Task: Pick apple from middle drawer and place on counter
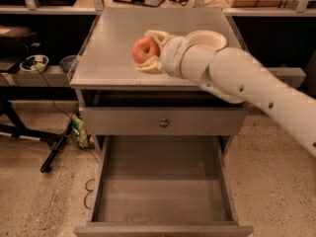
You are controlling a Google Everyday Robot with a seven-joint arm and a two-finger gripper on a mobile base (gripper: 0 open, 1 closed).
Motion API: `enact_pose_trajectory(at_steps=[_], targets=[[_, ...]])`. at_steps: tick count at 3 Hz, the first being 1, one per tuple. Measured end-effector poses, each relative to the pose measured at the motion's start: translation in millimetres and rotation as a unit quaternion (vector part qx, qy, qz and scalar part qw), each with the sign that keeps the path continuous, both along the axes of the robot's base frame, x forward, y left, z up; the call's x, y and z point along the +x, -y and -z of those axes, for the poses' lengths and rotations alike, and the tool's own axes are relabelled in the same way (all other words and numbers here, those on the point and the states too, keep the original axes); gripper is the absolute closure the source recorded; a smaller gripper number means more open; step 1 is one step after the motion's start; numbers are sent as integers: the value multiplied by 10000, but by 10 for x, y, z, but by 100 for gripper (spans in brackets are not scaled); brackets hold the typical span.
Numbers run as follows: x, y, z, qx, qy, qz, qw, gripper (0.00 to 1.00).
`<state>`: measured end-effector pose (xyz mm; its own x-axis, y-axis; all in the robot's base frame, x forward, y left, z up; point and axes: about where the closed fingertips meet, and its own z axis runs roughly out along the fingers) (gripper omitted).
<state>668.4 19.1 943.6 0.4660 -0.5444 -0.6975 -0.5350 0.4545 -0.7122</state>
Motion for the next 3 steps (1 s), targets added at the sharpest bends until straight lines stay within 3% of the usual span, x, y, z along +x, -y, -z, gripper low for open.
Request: enact_pose_trajectory(at_steps=[1,3], targets=[[215,-20,-60,-45,-243,-9,9997,100],[540,4,162,-277,-930,72,9953,100]])
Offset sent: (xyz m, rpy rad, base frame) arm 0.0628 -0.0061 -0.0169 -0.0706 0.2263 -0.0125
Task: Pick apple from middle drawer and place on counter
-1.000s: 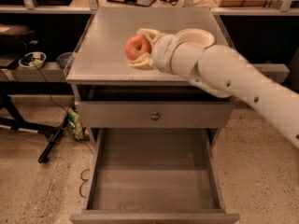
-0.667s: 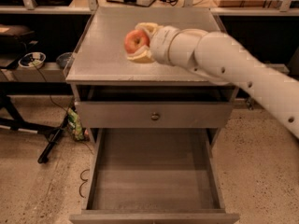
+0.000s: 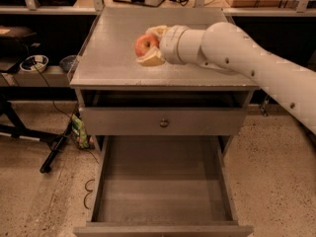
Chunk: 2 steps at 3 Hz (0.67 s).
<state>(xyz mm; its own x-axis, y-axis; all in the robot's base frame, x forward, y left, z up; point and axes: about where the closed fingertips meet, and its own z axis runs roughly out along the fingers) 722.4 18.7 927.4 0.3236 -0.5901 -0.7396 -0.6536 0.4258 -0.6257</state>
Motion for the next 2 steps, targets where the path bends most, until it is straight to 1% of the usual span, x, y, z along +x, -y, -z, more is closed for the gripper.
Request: enact_pose_trajectory(at_steps=[1,2], targets=[[128,41,192,-48,-242,110,9996,100],[226,36,383,-30,-435,165,9989,100]])
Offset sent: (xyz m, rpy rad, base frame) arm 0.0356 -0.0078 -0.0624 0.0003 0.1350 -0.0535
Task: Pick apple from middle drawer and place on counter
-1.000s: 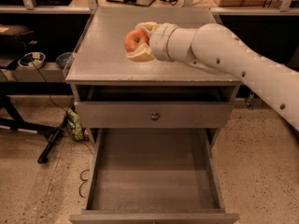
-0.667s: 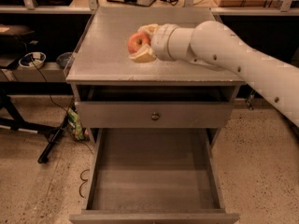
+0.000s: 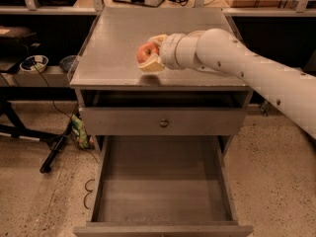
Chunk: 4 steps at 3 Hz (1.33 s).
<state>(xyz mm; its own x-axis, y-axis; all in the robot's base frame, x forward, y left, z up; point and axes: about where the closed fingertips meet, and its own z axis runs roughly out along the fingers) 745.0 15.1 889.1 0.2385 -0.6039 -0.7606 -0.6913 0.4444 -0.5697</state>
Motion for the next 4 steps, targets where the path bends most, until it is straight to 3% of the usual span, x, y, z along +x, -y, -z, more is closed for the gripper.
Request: enact_pose_trajectory(at_steps=[1,2,4], targets=[[81,-38,154,20,-91,-14,10000,100],[82,-39,159,21,-95,-14,10000,82],[59,-35,-16,-75,-48,115,9999,35]])
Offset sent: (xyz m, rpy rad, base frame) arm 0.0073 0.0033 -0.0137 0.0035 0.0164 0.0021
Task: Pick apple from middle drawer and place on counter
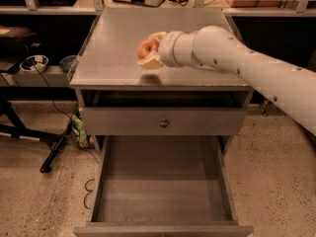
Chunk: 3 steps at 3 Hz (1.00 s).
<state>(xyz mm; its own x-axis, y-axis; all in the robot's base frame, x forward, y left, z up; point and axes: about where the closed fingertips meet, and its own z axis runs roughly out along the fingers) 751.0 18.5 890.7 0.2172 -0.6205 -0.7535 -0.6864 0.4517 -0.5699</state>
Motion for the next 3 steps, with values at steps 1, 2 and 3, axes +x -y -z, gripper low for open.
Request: enact_pose_trajectory(at_steps=[1,2,3], targets=[[73,6,-54,-92,-40,50,9999,4],[130,10,-48,-156,-97,41,9998,0],[130,10,-48,-156,-97,41,9998,0]])
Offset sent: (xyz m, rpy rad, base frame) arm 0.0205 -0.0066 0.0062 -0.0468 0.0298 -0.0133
